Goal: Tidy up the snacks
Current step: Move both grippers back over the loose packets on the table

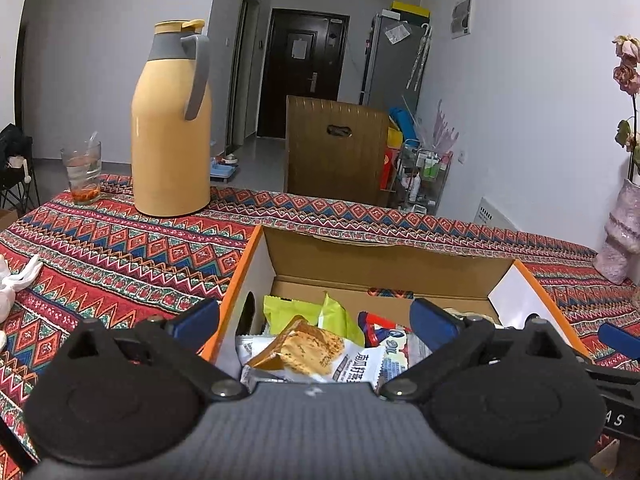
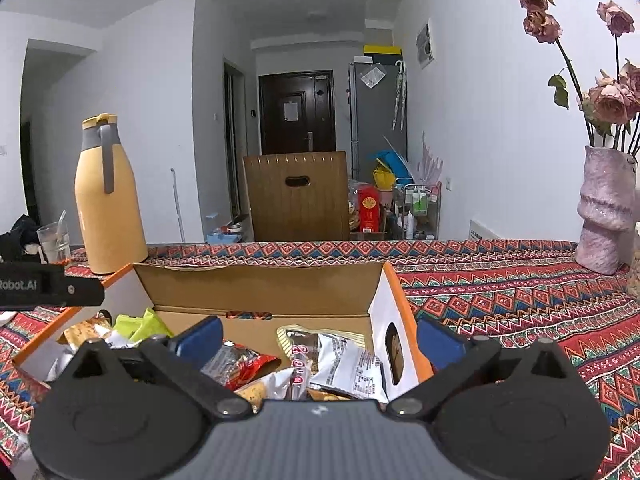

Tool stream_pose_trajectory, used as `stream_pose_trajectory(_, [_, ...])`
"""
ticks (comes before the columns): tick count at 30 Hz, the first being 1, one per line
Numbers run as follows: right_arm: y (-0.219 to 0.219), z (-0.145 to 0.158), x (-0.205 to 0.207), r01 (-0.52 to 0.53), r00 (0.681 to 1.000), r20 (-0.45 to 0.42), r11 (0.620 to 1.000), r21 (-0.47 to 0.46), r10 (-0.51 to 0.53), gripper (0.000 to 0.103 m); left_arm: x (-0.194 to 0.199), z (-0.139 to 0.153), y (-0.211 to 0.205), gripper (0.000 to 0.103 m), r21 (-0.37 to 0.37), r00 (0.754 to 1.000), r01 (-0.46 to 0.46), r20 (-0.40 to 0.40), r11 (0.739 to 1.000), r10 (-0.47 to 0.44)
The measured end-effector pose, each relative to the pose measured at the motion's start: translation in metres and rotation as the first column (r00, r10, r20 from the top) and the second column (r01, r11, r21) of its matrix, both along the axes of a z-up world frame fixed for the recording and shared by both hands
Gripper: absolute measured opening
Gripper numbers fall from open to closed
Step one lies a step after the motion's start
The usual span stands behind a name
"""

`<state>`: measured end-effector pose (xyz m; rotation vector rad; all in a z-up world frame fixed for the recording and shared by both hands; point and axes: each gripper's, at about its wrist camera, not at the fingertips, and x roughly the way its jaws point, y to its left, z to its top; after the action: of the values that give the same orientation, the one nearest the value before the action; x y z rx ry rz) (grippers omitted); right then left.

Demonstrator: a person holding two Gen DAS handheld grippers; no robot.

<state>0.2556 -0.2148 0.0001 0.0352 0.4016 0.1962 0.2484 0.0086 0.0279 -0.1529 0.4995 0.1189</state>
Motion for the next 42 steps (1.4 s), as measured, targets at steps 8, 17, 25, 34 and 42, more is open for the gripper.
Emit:
stream_pose_trajectory(8, [-0.001, 0.004, -0.005, -0.001, 1.000, 0.016, 1.000, 0.001, 0.001, 0.103, -0.008, 0.007, -0.002, 0.103, -0.004, 1.000, 0.006, 0.014, 1.000, -0.006])
stream_pose_trajectory(17, [0.002, 0.019, -0.021, -0.006, 0.998, 0.062, 1.000, -0.006, 0.007, 0.103, -0.027, 0.026, -0.006, 0.103, 0.010, 0.999, 0.001, 0.050, 1.000, -0.002])
stream_pose_trajectory(25, [0.005, 0.041, -0.046, -0.024, 0.992, 0.120, 0.999, -0.033, 0.028, 0.103, -0.049, 0.050, -0.008, 0.103, 0.006, 0.997, 0.014, 0.078, 1.000, -0.015])
stream_pose_trajectory(34, [0.003, 0.049, -0.084, -0.046, 0.990, 0.135, 0.999, -0.020, 0.049, 0.103, -0.073, 0.052, -0.006, 0.103, 0.009, 0.998, 0.026, 0.058, 1.000, -0.027])
stream_pose_trajectory(42, [0.006, 0.040, -0.114, -0.065, 0.992, 0.104, 0.998, -0.024, 0.067, 0.103, -0.101, 0.039, -0.001, 0.103, 0.030, 0.999, 0.035, 0.014, 0.999, -0.036])
